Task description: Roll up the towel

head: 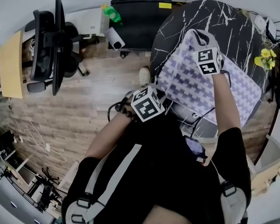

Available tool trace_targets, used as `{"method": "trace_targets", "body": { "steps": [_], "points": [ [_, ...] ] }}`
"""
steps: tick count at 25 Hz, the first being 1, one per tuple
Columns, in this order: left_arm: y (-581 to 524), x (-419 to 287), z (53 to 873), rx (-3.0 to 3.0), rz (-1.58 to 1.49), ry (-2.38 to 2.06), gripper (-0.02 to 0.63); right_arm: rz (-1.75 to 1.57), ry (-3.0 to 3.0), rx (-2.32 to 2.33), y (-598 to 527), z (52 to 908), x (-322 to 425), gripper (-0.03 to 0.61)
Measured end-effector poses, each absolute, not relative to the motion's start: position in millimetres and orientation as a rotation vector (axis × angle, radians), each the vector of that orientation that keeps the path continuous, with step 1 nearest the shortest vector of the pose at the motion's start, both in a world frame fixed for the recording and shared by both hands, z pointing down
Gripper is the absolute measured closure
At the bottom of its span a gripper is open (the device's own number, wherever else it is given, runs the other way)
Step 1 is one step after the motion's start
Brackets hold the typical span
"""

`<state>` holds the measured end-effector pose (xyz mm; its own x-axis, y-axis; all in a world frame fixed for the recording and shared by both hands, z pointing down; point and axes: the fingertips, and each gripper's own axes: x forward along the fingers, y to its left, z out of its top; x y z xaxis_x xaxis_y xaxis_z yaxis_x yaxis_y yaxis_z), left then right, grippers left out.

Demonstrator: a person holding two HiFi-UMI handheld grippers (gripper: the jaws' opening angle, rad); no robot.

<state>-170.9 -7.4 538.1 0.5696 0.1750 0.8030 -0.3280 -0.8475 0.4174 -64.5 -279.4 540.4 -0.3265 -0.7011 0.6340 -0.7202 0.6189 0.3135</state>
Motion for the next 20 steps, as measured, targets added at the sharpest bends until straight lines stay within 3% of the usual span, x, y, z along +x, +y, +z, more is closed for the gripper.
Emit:
{"method": "trace_targets", "body": {
  "steps": [10,12,20],
  "points": [
    [32,-97,544,2.273,1.191,-0.09,0.604,-0.04,-2.067,1.121,-247,541,-1,0.545],
    [38,-87,545,2.28,1.173,-0.094,0.603,-0.018,-2.053,1.126,-244,545,10,0.51],
    [32,-107,551,2.249,1.194,-0.273,0.592,0.057,-2.03,1.173,-231,540,26,0.499]
  ]
}}
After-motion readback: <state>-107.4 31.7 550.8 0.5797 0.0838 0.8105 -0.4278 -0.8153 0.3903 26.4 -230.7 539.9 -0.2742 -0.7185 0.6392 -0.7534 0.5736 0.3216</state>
